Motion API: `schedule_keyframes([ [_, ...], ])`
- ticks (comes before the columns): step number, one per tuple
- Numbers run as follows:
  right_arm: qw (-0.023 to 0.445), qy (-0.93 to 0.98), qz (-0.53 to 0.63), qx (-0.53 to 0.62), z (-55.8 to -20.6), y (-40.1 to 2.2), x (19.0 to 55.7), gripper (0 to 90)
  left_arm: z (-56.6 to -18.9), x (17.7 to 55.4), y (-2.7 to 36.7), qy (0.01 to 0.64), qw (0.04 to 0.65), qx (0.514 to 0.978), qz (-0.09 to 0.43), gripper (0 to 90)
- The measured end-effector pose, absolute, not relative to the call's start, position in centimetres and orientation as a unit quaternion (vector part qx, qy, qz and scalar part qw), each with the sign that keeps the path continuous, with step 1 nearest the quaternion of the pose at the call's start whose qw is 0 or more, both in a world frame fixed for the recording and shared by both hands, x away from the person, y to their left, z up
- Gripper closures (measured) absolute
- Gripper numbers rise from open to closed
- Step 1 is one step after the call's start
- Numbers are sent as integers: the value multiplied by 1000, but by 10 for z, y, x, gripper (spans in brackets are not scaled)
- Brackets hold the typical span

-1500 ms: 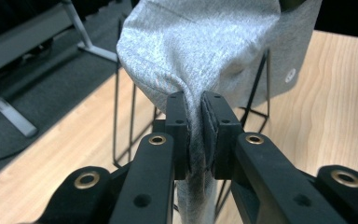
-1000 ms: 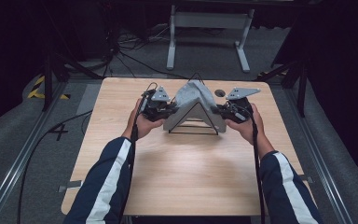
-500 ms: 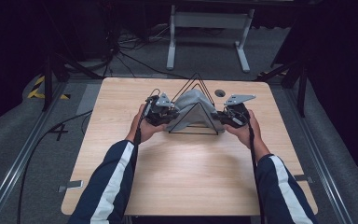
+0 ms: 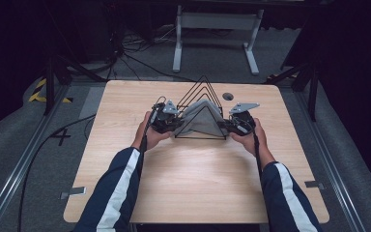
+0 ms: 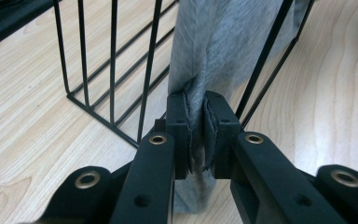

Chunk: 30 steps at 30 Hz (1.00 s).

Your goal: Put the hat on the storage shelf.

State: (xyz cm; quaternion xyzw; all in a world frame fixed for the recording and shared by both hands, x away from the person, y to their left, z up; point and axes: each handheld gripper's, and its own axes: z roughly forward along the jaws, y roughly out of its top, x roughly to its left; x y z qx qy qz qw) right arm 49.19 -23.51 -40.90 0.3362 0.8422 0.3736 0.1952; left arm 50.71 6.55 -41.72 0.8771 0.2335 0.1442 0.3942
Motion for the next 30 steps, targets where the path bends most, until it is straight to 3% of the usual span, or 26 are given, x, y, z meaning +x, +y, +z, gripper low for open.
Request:
schedule_keyframes([
  [30, 209, 847, 356, 336, -391, -243, 477, 743, -400, 490, 90, 226, 378, 881, 172, 789],
])
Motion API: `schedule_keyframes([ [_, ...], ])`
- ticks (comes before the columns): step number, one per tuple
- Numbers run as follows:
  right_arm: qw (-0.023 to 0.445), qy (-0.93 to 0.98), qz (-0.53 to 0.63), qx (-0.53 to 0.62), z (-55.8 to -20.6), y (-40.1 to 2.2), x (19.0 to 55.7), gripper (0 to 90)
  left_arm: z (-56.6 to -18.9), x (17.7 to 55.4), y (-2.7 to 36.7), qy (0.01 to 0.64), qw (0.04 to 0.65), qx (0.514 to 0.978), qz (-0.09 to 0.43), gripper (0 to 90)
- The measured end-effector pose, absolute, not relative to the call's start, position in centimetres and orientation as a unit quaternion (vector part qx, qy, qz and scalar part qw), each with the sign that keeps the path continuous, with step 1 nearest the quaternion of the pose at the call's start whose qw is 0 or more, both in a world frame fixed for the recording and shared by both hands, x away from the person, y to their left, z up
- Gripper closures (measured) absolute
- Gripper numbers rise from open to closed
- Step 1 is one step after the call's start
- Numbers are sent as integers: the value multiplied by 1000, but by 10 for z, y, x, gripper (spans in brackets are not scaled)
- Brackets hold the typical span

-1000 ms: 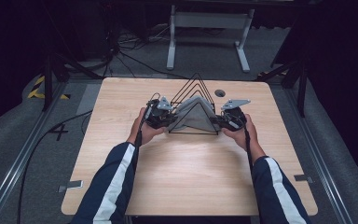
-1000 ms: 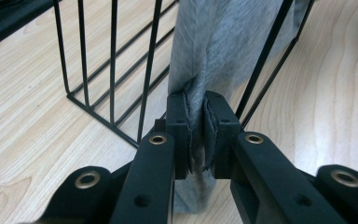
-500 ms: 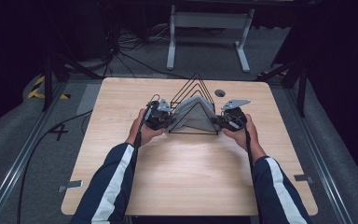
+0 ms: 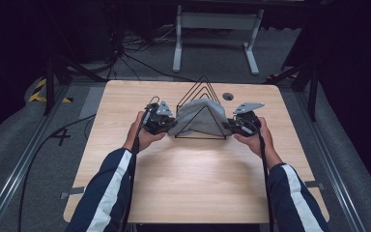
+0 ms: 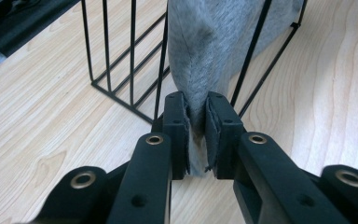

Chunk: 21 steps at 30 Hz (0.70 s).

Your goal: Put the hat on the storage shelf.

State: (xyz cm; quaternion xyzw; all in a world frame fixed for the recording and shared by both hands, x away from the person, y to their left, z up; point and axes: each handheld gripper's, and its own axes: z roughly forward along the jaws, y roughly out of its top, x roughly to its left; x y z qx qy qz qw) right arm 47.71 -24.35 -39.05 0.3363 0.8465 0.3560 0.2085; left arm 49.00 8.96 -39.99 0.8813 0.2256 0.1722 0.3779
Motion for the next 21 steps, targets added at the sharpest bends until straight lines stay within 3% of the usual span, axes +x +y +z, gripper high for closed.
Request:
schedule_keyframes([
  [21, 214, 856, 337, 329, -386, -264, 451, 670, -408, 452, 128, 204, 339, 901, 178, 728],
])
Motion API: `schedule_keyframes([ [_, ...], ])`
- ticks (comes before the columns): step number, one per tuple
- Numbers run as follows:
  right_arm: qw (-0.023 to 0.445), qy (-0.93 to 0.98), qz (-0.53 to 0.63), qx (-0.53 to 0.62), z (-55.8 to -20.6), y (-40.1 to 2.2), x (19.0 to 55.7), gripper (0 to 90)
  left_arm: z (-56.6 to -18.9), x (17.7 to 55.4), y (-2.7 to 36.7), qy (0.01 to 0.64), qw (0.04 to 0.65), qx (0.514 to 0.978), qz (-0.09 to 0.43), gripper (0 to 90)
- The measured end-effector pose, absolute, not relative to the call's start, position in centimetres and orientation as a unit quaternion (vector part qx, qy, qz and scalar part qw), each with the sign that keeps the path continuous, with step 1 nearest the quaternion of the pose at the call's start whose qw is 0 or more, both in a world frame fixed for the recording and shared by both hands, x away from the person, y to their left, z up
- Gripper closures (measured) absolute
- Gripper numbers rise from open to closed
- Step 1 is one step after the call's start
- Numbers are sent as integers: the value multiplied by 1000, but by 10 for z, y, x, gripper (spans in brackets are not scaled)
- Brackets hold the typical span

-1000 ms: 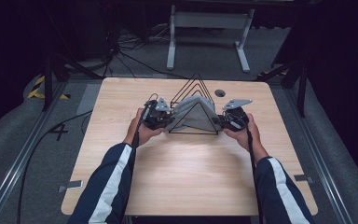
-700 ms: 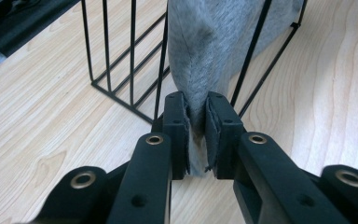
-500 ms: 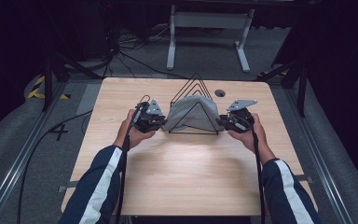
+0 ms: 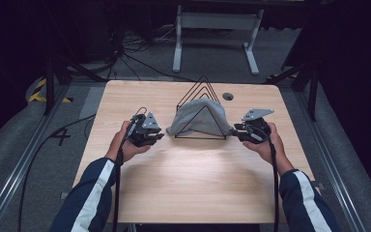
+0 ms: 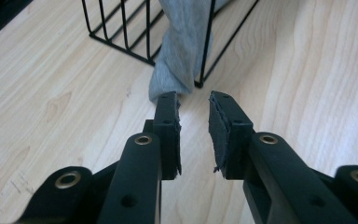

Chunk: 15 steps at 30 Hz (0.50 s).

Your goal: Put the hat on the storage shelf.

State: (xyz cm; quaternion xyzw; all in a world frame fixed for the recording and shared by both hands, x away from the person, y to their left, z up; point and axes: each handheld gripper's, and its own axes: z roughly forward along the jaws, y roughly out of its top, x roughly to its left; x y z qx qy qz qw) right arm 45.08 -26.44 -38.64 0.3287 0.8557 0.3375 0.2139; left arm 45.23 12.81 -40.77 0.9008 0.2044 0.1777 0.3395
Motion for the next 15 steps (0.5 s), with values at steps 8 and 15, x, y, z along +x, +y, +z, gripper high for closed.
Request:
schedule_keyframes([
  [8, 206, 867, 321, 320, -388, -280, 437, 605, -416, 438, 139, 196, 310, 915, 171, 645],
  [15, 216, 877, 298, 309, -393, -289, 425, 566, -421, 428, 151, 203, 285, 922, 169, 547],
])
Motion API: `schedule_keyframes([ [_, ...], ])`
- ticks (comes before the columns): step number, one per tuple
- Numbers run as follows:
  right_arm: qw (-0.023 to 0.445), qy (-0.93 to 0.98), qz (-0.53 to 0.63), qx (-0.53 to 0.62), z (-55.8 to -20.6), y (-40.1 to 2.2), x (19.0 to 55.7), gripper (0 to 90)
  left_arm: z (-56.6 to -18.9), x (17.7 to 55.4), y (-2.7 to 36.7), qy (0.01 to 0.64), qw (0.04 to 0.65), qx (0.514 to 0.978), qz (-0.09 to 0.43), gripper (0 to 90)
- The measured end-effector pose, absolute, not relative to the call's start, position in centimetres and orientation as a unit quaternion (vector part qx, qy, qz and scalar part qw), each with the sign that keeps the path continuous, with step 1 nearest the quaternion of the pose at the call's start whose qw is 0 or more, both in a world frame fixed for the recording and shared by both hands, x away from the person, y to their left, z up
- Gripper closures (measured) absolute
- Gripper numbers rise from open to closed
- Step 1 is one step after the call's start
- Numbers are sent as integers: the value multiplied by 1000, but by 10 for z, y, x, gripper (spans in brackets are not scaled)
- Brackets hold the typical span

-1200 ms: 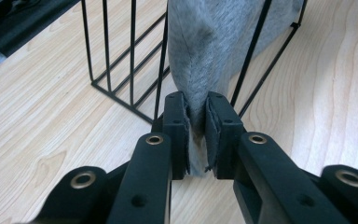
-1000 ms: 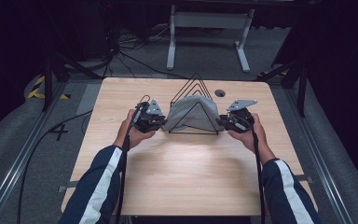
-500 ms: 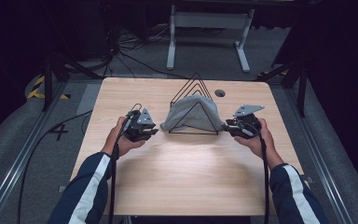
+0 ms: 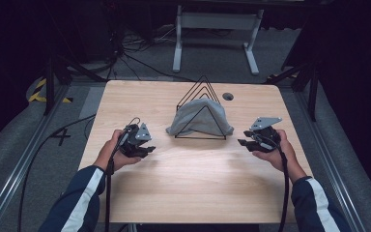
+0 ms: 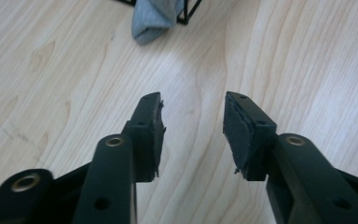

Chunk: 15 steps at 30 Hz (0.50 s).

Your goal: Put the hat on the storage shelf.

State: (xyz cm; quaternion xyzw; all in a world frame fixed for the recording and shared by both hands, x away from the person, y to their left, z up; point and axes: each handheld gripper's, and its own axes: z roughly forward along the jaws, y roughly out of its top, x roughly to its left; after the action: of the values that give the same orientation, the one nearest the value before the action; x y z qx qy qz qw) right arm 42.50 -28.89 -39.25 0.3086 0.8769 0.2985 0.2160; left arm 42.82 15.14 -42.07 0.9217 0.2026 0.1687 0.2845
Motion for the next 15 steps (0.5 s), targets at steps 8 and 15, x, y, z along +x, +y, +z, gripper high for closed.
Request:
schedule_keyframes([
  [8, 217, 876, 288, 320, -402, -305, 409, 465, -426, 409, 172, 230, 269, 919, 176, 373],
  [15, 223, 873, 277, 333, -409, -317, 397, 362, -435, 392, 193, 242, 277, 914, 173, 329],
])
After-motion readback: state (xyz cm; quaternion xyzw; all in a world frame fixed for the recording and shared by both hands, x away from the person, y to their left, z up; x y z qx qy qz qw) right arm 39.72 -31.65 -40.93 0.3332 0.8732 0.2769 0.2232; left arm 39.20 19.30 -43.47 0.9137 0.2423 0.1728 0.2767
